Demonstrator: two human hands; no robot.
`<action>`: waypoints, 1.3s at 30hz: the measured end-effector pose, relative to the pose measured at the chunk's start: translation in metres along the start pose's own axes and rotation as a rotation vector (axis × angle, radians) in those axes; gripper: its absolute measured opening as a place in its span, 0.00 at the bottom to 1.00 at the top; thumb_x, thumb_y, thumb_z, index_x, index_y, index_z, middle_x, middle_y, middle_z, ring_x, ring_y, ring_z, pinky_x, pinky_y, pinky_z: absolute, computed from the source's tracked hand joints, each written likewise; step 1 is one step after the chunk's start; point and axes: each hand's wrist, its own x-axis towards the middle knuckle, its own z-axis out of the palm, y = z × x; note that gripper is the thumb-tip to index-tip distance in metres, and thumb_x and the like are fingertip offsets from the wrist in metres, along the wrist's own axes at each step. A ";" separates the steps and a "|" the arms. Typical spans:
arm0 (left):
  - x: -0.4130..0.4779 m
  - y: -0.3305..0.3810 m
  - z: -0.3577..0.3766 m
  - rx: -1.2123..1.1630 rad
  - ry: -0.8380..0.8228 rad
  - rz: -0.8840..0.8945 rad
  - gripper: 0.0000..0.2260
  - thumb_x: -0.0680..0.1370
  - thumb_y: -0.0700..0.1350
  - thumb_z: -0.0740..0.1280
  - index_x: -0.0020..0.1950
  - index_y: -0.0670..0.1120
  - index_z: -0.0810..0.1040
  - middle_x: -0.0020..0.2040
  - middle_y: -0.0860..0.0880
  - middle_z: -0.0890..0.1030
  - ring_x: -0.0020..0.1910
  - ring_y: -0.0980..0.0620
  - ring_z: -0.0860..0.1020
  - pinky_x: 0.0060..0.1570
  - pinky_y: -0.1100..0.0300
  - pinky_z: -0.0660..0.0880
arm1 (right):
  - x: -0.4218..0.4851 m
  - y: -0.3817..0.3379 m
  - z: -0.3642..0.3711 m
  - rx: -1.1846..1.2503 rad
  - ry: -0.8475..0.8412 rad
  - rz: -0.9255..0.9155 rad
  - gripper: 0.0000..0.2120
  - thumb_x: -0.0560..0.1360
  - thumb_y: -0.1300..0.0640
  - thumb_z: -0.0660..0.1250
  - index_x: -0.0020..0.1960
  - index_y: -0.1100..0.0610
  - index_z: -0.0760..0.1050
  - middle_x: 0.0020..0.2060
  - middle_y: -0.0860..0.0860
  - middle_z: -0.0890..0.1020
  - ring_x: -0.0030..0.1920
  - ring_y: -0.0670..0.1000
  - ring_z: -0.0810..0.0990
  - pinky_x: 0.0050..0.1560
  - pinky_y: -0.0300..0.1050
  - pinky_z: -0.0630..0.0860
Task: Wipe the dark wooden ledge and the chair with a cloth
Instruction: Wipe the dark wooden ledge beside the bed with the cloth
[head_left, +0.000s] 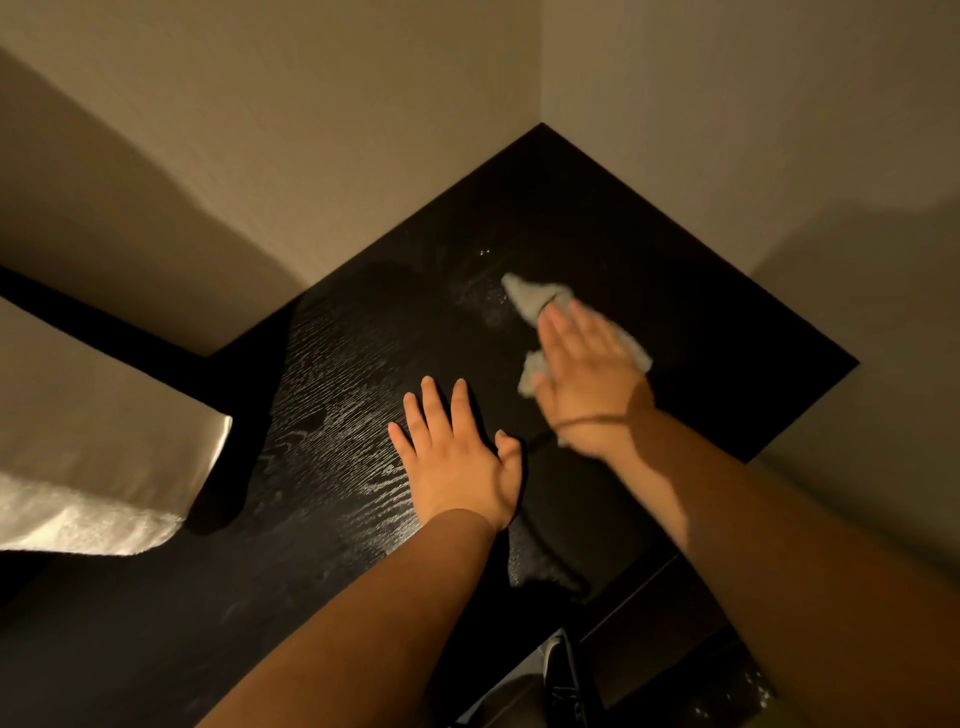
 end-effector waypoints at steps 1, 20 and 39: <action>0.001 0.000 0.000 0.005 -0.003 -0.003 0.37 0.76 0.61 0.55 0.84 0.50 0.59 0.85 0.42 0.54 0.84 0.37 0.50 0.81 0.36 0.44 | -0.014 -0.007 0.004 0.007 0.008 -0.055 0.37 0.78 0.43 0.51 0.83 0.60 0.57 0.82 0.57 0.59 0.83 0.58 0.53 0.82 0.56 0.49; 0.001 -0.001 0.003 -0.005 -0.015 -0.010 0.37 0.76 0.61 0.55 0.85 0.51 0.57 0.86 0.43 0.52 0.85 0.39 0.47 0.81 0.38 0.41 | -0.017 0.002 0.002 0.001 -0.095 -0.080 0.40 0.79 0.37 0.50 0.84 0.56 0.48 0.84 0.54 0.53 0.83 0.55 0.47 0.83 0.54 0.46; 0.044 -0.034 -0.021 -0.136 0.055 0.137 0.30 0.75 0.59 0.62 0.74 0.47 0.74 0.74 0.41 0.71 0.72 0.38 0.70 0.74 0.43 0.65 | 0.033 -0.007 -0.007 -0.050 -0.059 0.031 0.42 0.79 0.35 0.46 0.84 0.59 0.45 0.84 0.57 0.50 0.83 0.57 0.44 0.82 0.55 0.44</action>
